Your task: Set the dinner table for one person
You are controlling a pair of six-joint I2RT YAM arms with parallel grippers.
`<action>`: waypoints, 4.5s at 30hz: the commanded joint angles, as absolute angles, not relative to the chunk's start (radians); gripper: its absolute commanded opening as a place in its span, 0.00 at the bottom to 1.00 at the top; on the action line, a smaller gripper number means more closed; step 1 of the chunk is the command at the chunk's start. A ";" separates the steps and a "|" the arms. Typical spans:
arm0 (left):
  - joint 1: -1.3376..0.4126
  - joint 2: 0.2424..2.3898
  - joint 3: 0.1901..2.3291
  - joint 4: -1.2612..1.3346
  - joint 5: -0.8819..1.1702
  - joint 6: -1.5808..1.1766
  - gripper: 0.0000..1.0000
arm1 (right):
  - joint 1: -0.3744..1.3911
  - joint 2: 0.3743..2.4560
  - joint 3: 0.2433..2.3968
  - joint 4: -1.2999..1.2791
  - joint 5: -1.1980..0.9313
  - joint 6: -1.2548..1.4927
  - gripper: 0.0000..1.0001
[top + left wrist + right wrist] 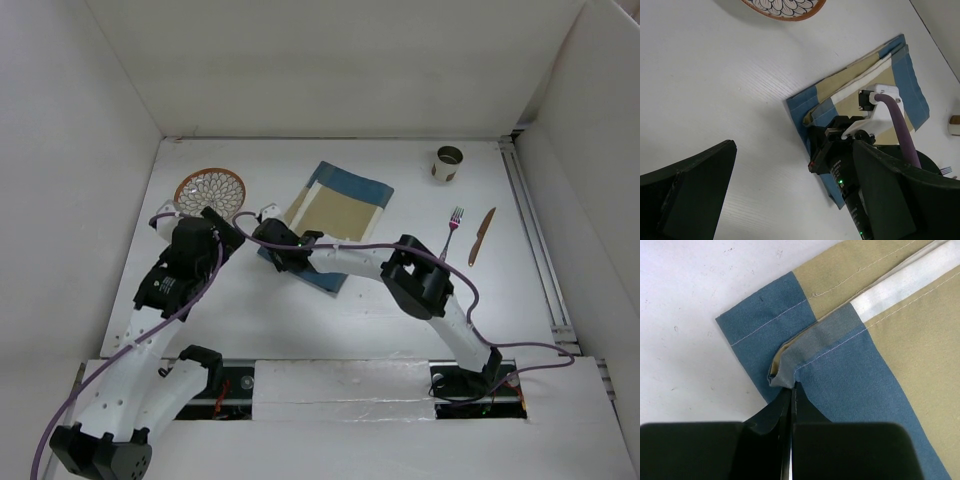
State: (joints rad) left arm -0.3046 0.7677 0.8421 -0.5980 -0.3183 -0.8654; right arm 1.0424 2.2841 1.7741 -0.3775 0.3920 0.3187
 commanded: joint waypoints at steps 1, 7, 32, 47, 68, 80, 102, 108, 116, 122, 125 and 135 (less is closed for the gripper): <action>-0.299 0.753 0.822 -0.563 -0.304 -0.857 1.00 | 1.060 2.234 1.743 -0.357 0.411 0.351 0.00; -0.299 0.798 0.741 -0.477 -0.209 -0.876 1.00 | 1.048 2.094 1.642 -0.293 0.443 0.437 0.00; -0.319 1.244 0.541 -0.026 -0.060 -1.144 0.76 | 0.946 1.531 1.095 -0.048 0.469 0.755 0.00; -0.339 1.453 0.609 -0.015 -0.029 -1.169 0.61 | 0.946 1.468 1.000 0.002 0.469 0.755 0.00; -0.339 1.341 0.548 -0.057 -0.034 -1.180 0.51 | 0.928 1.528 1.028 0.011 0.469 0.784 0.00; -0.339 1.460 0.568 -0.009 -0.012 -1.180 0.06 | 0.928 1.509 1.019 0.011 0.459 0.793 0.00; -0.295 0.991 1.195 -0.430 -0.077 -0.936 0.00 | 0.624 0.755 1.051 -0.478 0.417 0.837 0.00; -0.295 1.055 1.268 -0.440 -0.086 -0.908 0.00 | 0.565 0.767 1.121 -0.526 0.417 0.796 0.00; -0.233 1.438 1.652 -0.463 -0.022 -0.805 0.00 | 0.315 1.124 1.325 -0.350 0.138 0.595 0.00; -0.157 1.715 2.084 -0.463 0.181 -0.730 0.00 | 0.173 1.397 1.595 -0.288 -0.096 0.534 0.00; -0.146 1.836 2.291 -0.523 0.202 -0.704 0.00 | 0.132 1.483 1.701 -0.288 -0.156 0.509 0.00; -0.146 1.577 1.580 -0.202 0.216 -0.759 0.00 | 0.101 1.437 1.392 -0.147 -0.250 0.524 0.00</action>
State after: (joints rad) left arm -0.1467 1.6726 1.7912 -0.3485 0.1864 -0.7391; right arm 0.1040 1.4746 1.5063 -0.2333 -0.2073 0.5259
